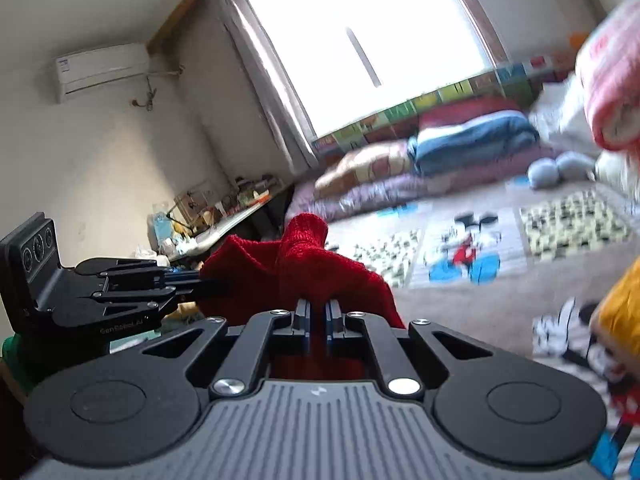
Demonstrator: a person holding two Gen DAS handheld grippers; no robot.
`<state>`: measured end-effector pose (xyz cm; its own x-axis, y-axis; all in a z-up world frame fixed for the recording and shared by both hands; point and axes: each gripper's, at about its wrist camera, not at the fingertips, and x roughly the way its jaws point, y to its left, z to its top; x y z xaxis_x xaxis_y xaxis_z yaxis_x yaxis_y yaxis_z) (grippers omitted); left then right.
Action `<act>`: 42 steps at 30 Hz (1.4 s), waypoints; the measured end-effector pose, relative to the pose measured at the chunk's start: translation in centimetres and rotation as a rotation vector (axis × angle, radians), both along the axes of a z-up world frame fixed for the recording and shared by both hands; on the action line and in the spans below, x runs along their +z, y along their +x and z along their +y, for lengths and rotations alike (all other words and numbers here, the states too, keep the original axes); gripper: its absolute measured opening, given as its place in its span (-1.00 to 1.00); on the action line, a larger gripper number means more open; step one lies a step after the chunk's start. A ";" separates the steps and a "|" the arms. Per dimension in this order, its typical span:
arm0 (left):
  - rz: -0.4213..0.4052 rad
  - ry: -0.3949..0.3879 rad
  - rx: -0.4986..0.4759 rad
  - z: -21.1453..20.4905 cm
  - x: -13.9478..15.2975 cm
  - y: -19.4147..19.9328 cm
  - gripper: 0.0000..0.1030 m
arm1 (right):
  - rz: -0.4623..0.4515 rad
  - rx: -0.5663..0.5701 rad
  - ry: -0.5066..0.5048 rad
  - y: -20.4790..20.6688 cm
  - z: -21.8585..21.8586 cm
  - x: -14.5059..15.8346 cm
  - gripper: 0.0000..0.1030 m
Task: Fold clothes
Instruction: 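Lift the red sweater with both grippers, shaking it out in the air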
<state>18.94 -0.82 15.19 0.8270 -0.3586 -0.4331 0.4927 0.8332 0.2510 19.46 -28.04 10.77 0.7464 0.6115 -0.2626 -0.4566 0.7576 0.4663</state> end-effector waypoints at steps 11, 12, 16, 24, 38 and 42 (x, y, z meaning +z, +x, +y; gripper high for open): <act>0.009 0.004 0.069 -0.2 0.1 6.3 -0.86 | -0.033 -0.002 -0.042 5.8 -0.2 2.6 -0.83; 0.012 0.006 0.079 -0.3 -0.1 7.1 -0.86 | -0.030 -0.007 -0.049 6.6 -0.1 2.3 -0.83; 0.000 0.027 0.131 -1.3 -0.8 10.3 -0.86 | -0.013 -0.044 -0.081 10.1 0.1 0.8 -0.84; -0.102 -0.043 0.237 -1.7 0.0 14.3 -0.86 | -0.094 -0.148 -0.091 15.6 -0.5 0.3 -0.84; -0.050 0.113 0.088 -3.0 -11.9 4.1 -0.86 | -0.055 -0.093 -0.190 9.6 0.4 -9.8 -0.84; -0.021 0.143 0.048 -3.1 -14.8 -0.1 -0.86 | -0.017 -0.071 -0.196 5.5 0.6 -12.7 -0.84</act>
<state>18.81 -3.96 0.38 0.8509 -0.2544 -0.4596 0.4468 0.8105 0.3786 24.97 -27.39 -1.93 0.7914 0.4955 -0.3579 -0.4053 0.8637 0.2996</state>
